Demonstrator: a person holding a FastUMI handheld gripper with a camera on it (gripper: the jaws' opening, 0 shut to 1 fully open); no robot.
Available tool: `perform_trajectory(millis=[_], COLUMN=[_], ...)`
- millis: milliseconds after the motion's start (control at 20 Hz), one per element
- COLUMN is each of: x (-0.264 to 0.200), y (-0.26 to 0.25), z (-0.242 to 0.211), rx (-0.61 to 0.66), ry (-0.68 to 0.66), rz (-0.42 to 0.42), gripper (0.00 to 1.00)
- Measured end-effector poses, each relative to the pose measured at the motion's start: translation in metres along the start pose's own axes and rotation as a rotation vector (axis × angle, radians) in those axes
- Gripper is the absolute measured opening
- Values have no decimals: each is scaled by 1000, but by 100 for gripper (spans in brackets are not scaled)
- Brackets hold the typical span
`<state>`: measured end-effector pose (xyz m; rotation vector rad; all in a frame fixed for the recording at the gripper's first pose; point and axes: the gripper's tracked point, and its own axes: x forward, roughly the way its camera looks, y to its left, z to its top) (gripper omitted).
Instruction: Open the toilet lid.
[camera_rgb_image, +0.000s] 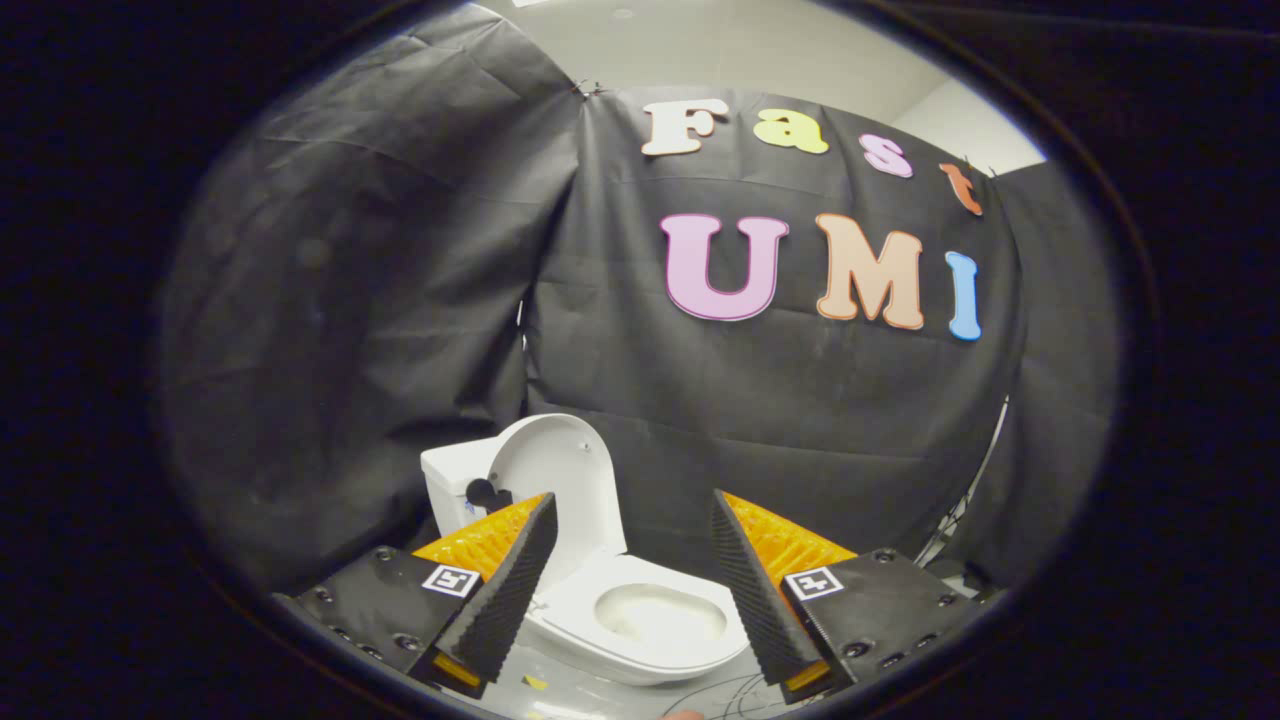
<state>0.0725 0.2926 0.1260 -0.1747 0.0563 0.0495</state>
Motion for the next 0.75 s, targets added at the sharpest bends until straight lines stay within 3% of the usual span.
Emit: perform_trajectory(millis=[300, 500, 750], x=[-10, -5, -10], y=[-15, -1, -10], z=[1, 7, 2], rx=[58, 29, 45], ry=[-40, -51, -59], rz=[-61, -30, -57], gripper=[95, 95, 95])
